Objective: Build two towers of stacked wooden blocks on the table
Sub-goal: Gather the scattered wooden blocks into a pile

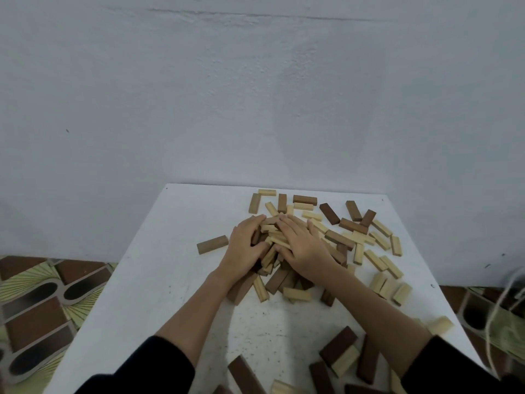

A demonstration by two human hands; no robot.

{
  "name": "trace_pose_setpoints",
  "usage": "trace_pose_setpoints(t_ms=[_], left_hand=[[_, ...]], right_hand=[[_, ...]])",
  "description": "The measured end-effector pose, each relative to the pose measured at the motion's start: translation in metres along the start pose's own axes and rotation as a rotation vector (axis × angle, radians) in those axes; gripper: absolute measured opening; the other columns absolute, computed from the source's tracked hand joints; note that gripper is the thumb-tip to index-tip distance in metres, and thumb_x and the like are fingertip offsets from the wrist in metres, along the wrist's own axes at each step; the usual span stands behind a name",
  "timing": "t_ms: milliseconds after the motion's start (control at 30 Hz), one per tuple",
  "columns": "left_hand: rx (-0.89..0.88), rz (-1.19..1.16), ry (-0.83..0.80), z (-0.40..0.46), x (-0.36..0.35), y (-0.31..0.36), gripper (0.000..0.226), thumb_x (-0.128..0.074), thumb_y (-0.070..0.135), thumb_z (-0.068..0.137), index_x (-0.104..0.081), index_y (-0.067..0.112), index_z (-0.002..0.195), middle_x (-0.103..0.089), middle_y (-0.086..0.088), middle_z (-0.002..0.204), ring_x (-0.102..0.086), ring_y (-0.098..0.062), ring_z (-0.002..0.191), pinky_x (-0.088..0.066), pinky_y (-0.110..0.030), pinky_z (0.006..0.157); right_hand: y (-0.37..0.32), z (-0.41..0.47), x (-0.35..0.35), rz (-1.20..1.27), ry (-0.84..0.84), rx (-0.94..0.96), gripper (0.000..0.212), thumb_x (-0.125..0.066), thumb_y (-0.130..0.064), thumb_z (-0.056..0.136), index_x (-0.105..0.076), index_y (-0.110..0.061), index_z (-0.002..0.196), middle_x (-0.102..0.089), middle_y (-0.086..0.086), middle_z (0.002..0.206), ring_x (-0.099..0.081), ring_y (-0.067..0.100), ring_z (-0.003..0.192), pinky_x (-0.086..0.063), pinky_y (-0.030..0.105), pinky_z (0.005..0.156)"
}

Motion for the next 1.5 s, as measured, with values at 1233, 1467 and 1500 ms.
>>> trace_pose_setpoints(t_ms=[1233,1467,1500], left_hand=[[-0.212,0.314,-0.542,-0.200,-0.012,0.003,0.060,-0.064,0.017,0.057,-0.061,0.016,0.117,-0.043,0.007,0.134,-0.030,-0.007,0.122,-0.022,-0.010,0.099],[-0.180,0.397,-0.511,-0.190,0.000,0.008,0.042,-0.079,0.016,0.063,-0.062,0.017,0.101,-0.050,0.012,0.096,-0.040,-0.003,0.090,-0.031,-0.009,0.075],[-0.150,0.401,-0.500,-0.187,0.003,0.007,0.042,-0.081,0.018,0.064,-0.061,0.018,0.101,-0.048,0.014,0.094,-0.042,-0.002,0.087,-0.032,-0.008,0.073]], right_hand=[[-0.074,-0.205,-0.035,-0.043,-0.192,0.173,0.079,-0.025,-0.068,0.075,-0.040,-0.020,0.136,-0.044,-0.001,0.128,-0.035,0.019,0.116,-0.028,0.034,0.091],[-0.079,-0.192,-0.034,-0.051,-0.074,0.148,0.069,-0.029,-0.047,0.070,-0.052,-0.015,0.127,-0.050,0.005,0.114,-0.041,0.023,0.106,-0.018,0.029,0.076],[-0.078,-0.190,-0.028,-0.017,-0.046,0.149,0.068,-0.031,-0.047,0.070,-0.054,-0.014,0.125,-0.051,0.005,0.113,-0.040,0.023,0.103,-0.018,0.029,0.075]])
Point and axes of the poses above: each hand's wrist, its own z-axis towards the middle knuckle, its own x-axis out of the back of the hand, y = z × x, the point moved 7 cm from there along z, towards the middle knuckle
